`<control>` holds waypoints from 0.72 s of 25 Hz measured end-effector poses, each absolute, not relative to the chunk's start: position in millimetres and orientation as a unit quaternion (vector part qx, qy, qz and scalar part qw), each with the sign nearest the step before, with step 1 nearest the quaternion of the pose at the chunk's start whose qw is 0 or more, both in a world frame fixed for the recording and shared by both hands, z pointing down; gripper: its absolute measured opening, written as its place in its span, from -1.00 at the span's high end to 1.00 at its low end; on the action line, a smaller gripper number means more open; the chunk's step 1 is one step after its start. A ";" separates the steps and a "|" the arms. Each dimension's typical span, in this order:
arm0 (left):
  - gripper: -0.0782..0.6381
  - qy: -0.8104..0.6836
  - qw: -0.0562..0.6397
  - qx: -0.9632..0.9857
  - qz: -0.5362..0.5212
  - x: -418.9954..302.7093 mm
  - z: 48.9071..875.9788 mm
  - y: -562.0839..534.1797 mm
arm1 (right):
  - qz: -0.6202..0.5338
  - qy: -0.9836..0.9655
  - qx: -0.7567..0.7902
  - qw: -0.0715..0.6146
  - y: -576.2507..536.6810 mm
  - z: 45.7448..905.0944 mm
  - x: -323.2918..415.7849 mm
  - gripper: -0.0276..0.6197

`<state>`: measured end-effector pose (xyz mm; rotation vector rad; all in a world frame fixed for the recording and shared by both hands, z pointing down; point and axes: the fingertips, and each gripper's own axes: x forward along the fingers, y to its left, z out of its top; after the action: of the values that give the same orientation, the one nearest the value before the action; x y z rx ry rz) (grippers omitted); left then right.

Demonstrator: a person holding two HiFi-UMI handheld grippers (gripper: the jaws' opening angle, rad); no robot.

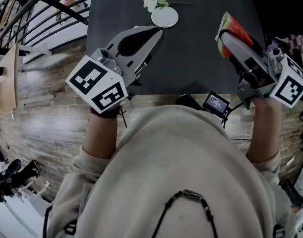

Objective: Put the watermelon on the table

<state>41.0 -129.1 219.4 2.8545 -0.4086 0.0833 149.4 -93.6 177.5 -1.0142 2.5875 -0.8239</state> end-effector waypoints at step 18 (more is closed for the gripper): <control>0.77 -0.167 0.146 0.973 0.065 41.5 232.6 -75.3 | -0.309 0.882 -0.325 0.148 -44.0 206.2 163.0 0.30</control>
<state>41.5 -75.3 232.6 2.8016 -0.4823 0.1863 163.0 -44.0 206.2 -0.9340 2.5364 -0.8895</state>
